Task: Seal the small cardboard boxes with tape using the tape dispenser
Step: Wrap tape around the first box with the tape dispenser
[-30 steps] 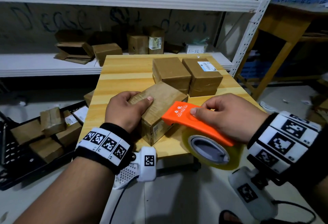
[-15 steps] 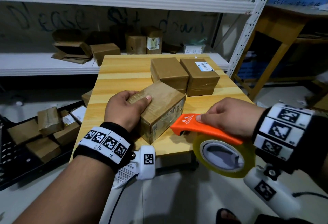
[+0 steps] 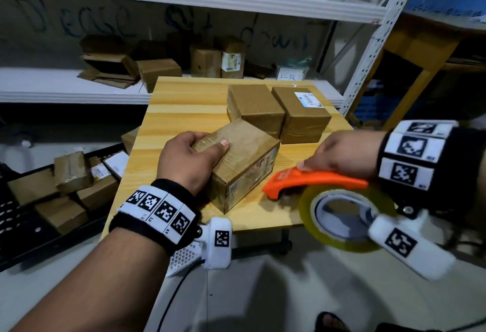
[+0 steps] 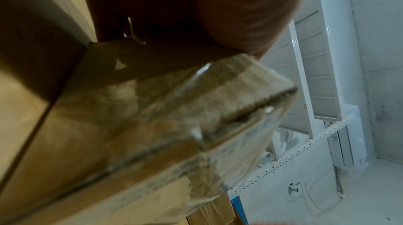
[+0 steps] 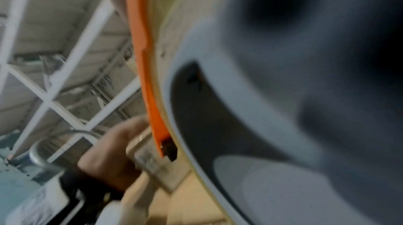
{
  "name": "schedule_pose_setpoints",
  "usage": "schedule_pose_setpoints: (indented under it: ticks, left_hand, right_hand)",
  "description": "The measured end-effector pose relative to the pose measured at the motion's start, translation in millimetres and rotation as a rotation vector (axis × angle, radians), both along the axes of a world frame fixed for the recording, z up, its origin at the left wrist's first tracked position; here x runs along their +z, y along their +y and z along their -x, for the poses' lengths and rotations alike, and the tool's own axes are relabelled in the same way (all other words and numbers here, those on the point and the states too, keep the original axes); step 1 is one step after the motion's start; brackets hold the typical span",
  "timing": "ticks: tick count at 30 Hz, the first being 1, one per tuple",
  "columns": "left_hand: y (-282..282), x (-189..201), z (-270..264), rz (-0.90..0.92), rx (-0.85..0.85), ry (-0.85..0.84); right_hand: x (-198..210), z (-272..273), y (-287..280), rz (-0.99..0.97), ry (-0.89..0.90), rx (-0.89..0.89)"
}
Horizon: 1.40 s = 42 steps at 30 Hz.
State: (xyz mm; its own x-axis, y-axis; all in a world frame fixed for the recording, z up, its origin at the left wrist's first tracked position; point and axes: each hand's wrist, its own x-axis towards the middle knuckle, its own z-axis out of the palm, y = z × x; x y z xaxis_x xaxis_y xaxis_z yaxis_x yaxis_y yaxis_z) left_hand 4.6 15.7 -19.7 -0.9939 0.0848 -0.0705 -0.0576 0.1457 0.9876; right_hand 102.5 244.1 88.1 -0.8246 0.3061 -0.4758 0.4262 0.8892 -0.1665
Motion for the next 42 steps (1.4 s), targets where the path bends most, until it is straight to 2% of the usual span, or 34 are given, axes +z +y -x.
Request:
schedule_pose_setpoints:
  ticks: [3, 6, 9, 13, 18, 20, 22, 24, 26, 28, 38, 42]
  left_hand:
    - [0, 1, -1, 0.020, 0.006, 0.020]
    - [-1, 1, -2, 0.018, 0.013, 0.025]
    - [0, 0, -2, 0.023, 0.019, 0.034]
    - [2, -2, -1, 0.068, 0.036, 0.075]
    - [2, -3, 1, 0.108, 0.038, 0.097]
    - [1, -3, 1, 0.132, 0.040, 0.111]
    - [2, -4, 2, 0.156, 0.043, 0.124]
    - [2, -4, 1, 0.174, 0.048, 0.135]
    - [3, -6, 1, 0.171, 0.063, 0.137]
    - [4, -7, 0, 0.159, 0.077, 0.126]
    - [8, -7, -4, 0.123, 0.104, 0.110]
    - [10, -7, -3, 0.116, 0.113, 0.129]
  right_hand:
    - [9, 2, 11, -0.037, 0.218, -0.067]
    - [-1, 1, 17, -0.180, 0.379, -0.092]
    - [-18, -2, 20, -0.299, 0.367, -0.106]
    - [-49, -7, 19, -0.335, 0.301, -0.119]
    - [-70, -16, 19, -0.387, 0.369, -0.096]
    - [-65, -22, 16, -0.413, 0.466, -0.123]
    - [-60, -31, 5, -0.252, 0.682, -0.165]
    - [-60, -36, -15, 0.150, 0.842, -0.242]
    - [-71, -36, -37, 0.599, 0.833, -0.320]
    - [-88, -32, -52, 0.824, 0.789, -0.356]
    - [-128, -8, -66, 1.023, 0.858, -0.501]
    - [-129, -1, -64, 1.202, 0.805, -0.606]
